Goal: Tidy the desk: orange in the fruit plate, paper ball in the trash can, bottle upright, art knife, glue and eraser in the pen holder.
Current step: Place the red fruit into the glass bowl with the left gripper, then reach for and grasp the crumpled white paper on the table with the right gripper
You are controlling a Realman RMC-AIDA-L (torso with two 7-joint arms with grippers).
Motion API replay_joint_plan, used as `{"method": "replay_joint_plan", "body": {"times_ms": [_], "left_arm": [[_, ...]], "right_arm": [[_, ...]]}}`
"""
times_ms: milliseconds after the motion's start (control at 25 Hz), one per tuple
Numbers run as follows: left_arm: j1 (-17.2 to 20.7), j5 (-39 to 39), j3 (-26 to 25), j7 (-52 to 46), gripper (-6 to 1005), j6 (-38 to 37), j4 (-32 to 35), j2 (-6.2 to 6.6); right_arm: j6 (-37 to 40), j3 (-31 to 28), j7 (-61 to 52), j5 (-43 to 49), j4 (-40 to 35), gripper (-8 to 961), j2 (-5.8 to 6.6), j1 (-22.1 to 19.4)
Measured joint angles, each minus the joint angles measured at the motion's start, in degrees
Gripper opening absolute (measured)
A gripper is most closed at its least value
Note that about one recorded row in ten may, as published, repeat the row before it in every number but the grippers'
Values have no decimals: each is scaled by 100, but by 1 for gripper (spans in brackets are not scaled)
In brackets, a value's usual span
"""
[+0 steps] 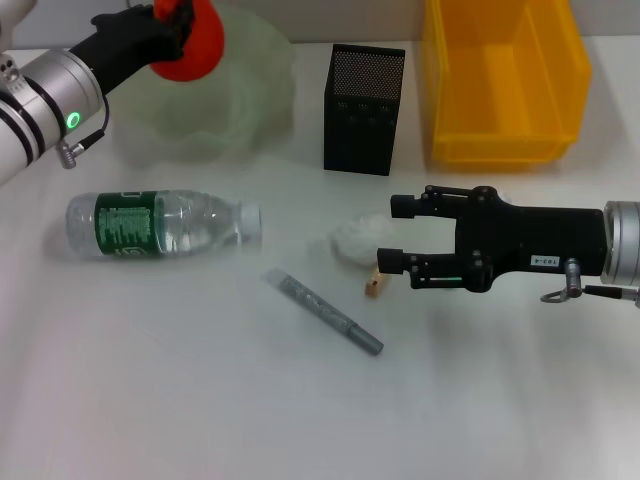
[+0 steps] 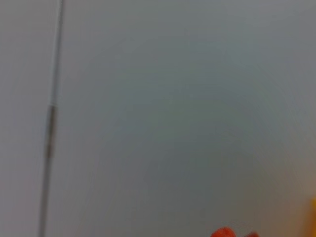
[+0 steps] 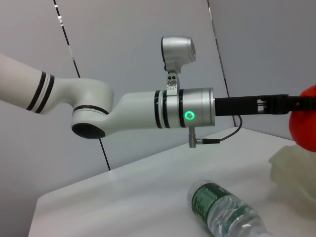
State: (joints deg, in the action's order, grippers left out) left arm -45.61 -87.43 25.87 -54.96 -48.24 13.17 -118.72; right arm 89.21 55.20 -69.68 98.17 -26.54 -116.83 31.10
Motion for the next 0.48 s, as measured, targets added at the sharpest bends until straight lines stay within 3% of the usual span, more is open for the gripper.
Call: {"method": "replay_joint_plan", "body": {"times_ms": [200, 480], "left_arm": [[-66, 411, 25, 364, 163, 180, -122, -8], [-23, 342, 97, 157, 477, -211, -114, 0]], "right_arm": [[0, -1, 5, 0, 0, 765, 1, 1], [-43, -14, 9, 0, 0, 765, 3, 1]]}}
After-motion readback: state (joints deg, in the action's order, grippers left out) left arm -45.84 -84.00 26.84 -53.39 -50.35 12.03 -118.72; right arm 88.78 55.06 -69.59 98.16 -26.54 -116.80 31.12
